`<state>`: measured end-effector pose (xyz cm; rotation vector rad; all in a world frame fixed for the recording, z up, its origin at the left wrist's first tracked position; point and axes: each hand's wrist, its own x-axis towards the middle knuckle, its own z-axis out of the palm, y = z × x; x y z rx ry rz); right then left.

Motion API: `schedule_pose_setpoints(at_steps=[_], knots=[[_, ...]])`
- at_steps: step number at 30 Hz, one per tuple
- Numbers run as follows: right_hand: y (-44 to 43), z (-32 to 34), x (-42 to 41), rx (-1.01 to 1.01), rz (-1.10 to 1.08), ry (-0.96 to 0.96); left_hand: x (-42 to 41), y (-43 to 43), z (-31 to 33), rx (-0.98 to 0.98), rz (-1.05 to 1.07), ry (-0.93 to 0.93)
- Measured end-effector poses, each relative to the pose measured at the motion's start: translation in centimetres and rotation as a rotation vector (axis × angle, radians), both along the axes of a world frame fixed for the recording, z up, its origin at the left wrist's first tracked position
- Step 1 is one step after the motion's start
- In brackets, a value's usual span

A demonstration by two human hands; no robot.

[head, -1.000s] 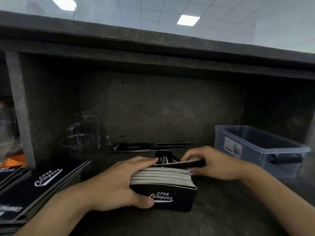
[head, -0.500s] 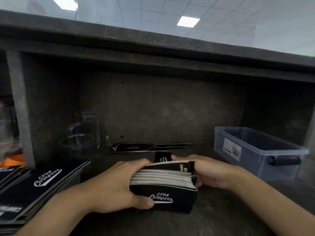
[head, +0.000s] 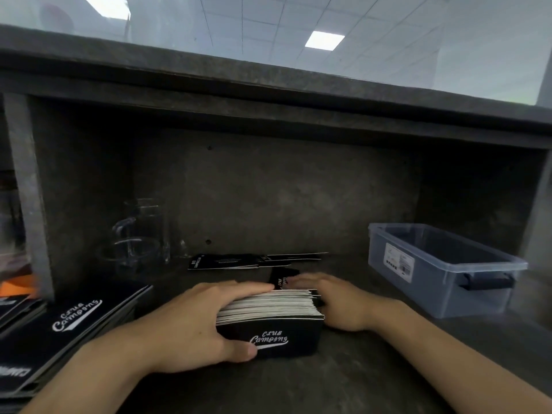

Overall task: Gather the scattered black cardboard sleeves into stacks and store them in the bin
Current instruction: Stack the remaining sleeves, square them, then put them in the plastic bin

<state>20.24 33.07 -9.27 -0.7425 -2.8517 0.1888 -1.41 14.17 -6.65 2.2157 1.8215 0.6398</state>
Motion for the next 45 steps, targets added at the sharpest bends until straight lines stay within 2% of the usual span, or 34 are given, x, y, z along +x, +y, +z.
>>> schedule_pose_setpoints(at_steps=[8,13,17,20,22,25,27,29,32,35,37,39,41,43,45], knots=[[0.9,2.7,4.9,-0.069,-0.260,-0.040,-0.6,0.3,-0.6,0.025,-0.017,0.004],[1.5,2.1,5.0,-0.379,-0.253,-0.083,-0.7,0.4,-0.7,0.040,-0.032,-0.005],[2.0,3.2,5.2,-0.421,-0.292,-0.067,-0.7,0.6,-0.7,0.034,-0.029,-0.021],[2.3,3.3,5.9,-0.433,-0.377,0.070,-0.8,0.7,-0.7,0.026,-0.042,-0.027],[2.7,3.4,6.5,-0.488,-0.438,0.322,-0.8,0.6,-0.6,0.034,-0.048,-0.026],[2.3,4.1,6.6,-0.607,-0.393,0.764,-0.5,0.5,-0.3,0.028,-0.059,-0.034],[1.4,4.5,5.9,-0.619,-0.310,0.924,-0.5,0.4,-0.3,0.016,-0.058,-0.055],[-0.2,4.4,4.4,-0.625,-0.186,0.894,-0.6,0.4,-0.4,0.016,-0.034,-0.045],[-2.6,3.1,1.9,-0.562,-0.048,0.622,-0.7,0.4,-0.6,0.013,0.034,-0.059],[-4.9,2.2,-0.2,-0.664,-0.046,0.489,-0.4,0.3,-0.6,-0.011,0.055,-0.052],[-5.8,2.0,-1.0,-0.844,-0.066,0.565,-0.4,0.4,-0.6,0.004,0.038,-0.032],[-6.2,1.9,-1.6,-1.127,-0.058,0.805,-0.5,0.6,-0.8,0.026,0.023,-0.015],[-6.2,1.5,-2.1,-1.308,-0.051,0.976,-0.6,0.7,-0.9,0.056,0.017,-0.001],[-5.9,1.4,-2.3,-1.382,-0.049,1.068,-0.5,0.8,-1.0,0.090,0.009,0.019],[-5.2,1.5,-2.2,-1.368,-0.029,1.034,-0.4,0.9,-0.9,0.096,0.012,0.009]])
